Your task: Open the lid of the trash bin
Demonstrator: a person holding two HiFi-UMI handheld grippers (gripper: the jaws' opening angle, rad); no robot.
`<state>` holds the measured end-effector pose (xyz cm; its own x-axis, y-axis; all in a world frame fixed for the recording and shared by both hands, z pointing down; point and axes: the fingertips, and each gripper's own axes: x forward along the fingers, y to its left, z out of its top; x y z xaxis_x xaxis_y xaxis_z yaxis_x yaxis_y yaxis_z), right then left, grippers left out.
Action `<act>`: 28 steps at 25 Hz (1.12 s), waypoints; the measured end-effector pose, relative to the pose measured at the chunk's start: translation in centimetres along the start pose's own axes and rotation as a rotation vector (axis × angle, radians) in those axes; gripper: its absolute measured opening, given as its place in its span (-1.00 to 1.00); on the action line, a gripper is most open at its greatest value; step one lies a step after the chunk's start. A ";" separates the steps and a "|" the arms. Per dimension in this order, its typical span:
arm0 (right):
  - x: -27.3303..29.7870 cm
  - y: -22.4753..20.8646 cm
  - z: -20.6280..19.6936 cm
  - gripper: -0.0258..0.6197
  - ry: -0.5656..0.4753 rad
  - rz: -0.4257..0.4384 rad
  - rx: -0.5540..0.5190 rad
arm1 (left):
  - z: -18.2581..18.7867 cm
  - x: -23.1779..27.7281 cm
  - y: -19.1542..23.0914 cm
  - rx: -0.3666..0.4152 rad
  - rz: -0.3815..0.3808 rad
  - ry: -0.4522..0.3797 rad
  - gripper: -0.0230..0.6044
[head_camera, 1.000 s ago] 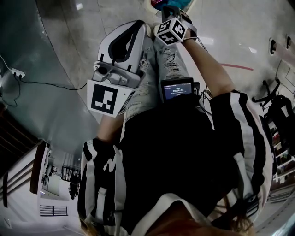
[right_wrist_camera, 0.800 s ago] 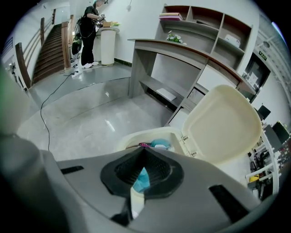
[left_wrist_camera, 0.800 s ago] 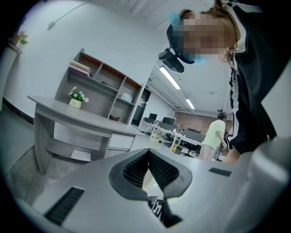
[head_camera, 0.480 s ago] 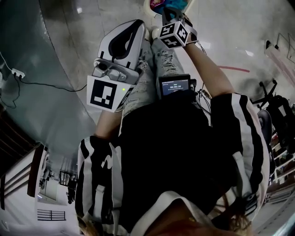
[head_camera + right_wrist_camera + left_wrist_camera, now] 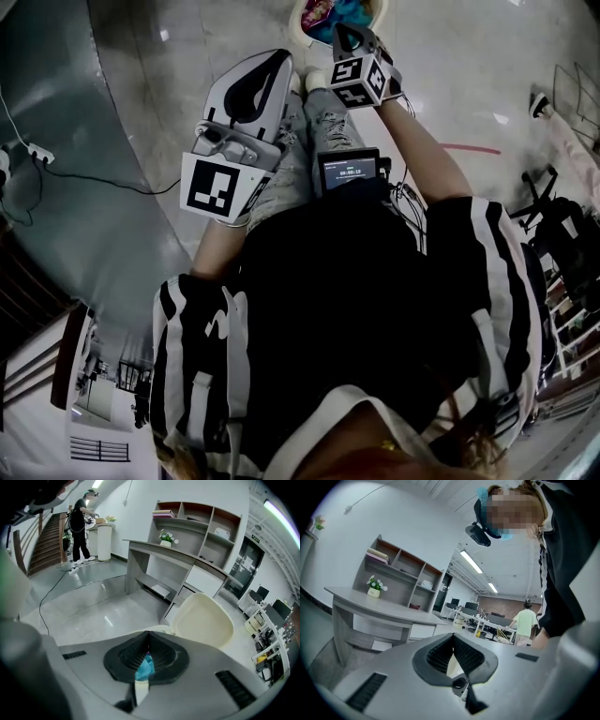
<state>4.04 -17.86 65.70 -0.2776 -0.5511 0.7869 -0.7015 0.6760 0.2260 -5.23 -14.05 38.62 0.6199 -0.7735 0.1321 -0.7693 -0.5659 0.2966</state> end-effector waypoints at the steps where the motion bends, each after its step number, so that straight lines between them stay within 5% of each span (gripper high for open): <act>1: -0.4 -0.2 0.1 -0.91 -0.003 -0.003 0.000 | 0.3 0.0 -0.2 0.005 0.000 -0.004 -0.91; 28: -8.3 -3.1 6.6 -0.91 -0.100 0.002 0.052 | 5.4 -1.3 -2.3 0.050 -0.013 -0.026 -0.91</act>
<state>4.19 -18.63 54.61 -0.3413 -0.5974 0.7257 -0.7334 0.6521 0.1920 -5.11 -13.26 32.61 0.6260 -0.7728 0.1042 -0.7685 -0.5888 0.2505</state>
